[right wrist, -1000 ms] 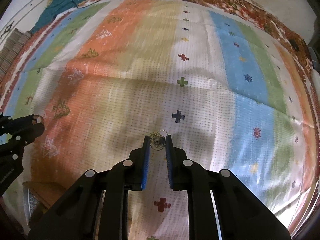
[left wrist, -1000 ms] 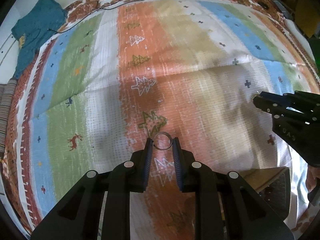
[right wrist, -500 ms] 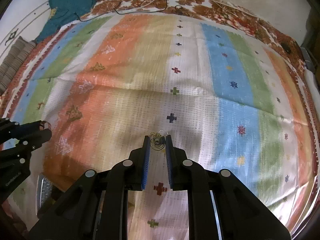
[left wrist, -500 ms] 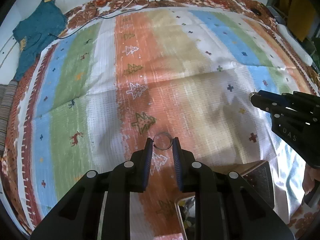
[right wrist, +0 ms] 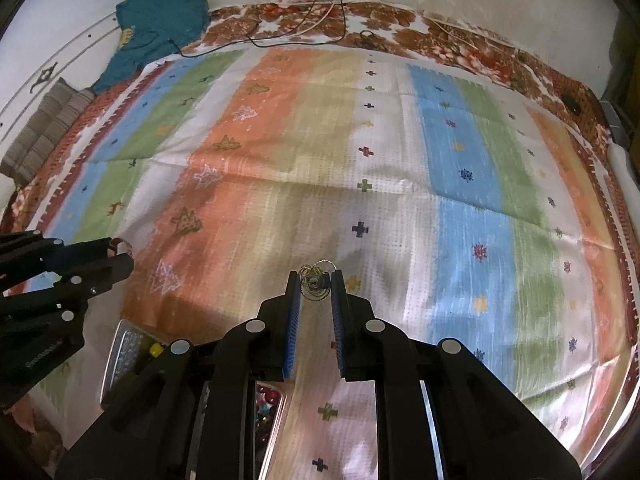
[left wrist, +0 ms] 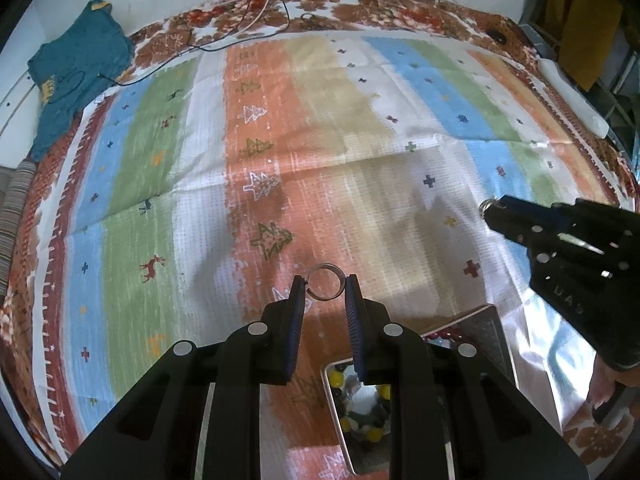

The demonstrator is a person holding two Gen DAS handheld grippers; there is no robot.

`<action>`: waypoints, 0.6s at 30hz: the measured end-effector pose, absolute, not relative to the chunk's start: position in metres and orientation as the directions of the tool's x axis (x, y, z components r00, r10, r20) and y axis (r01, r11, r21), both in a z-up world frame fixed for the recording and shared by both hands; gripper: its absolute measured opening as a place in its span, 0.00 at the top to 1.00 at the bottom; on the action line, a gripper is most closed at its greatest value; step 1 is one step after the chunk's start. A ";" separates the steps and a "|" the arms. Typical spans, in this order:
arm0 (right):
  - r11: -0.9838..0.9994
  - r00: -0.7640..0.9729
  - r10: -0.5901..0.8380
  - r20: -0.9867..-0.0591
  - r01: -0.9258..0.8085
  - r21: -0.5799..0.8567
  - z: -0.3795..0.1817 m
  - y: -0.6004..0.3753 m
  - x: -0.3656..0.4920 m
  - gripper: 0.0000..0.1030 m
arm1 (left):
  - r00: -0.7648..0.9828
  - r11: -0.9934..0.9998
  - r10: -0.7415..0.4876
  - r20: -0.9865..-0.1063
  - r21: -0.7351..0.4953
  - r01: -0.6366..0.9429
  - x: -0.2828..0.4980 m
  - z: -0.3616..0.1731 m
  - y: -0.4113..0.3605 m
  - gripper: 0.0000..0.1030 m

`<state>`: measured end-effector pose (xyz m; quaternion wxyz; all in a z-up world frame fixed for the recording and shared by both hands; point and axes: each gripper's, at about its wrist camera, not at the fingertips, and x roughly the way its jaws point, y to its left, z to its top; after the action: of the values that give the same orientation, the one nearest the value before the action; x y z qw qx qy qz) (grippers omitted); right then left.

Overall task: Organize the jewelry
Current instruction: 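Lift the silver ring with the left gripper while the right gripper carries the gold ring to the tin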

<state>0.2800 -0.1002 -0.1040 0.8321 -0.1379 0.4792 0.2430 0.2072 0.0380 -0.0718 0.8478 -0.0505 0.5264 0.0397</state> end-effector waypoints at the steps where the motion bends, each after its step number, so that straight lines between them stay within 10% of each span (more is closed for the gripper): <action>1: 0.843 0.423 0.274 -0.864 -0.537 0.005 -0.103 -0.101 0.279 0.84 | 0.449 0.991 0.009 -0.893 -0.050 -0.120 0.205 -0.069 0.037 0.81; 18: 0.822 0.431 0.325 -0.841 -0.569 0.026 -0.086 -0.105 0.241 0.84 | 0.514 0.990 -0.027 -0.857 -0.093 -0.102 0.172 -0.042 0.023 0.81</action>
<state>0.2411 -0.1052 -0.0863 0.8357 -0.1319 0.4613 0.2674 0.1722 0.0234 -0.0419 0.8676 -0.0657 0.4924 0.0217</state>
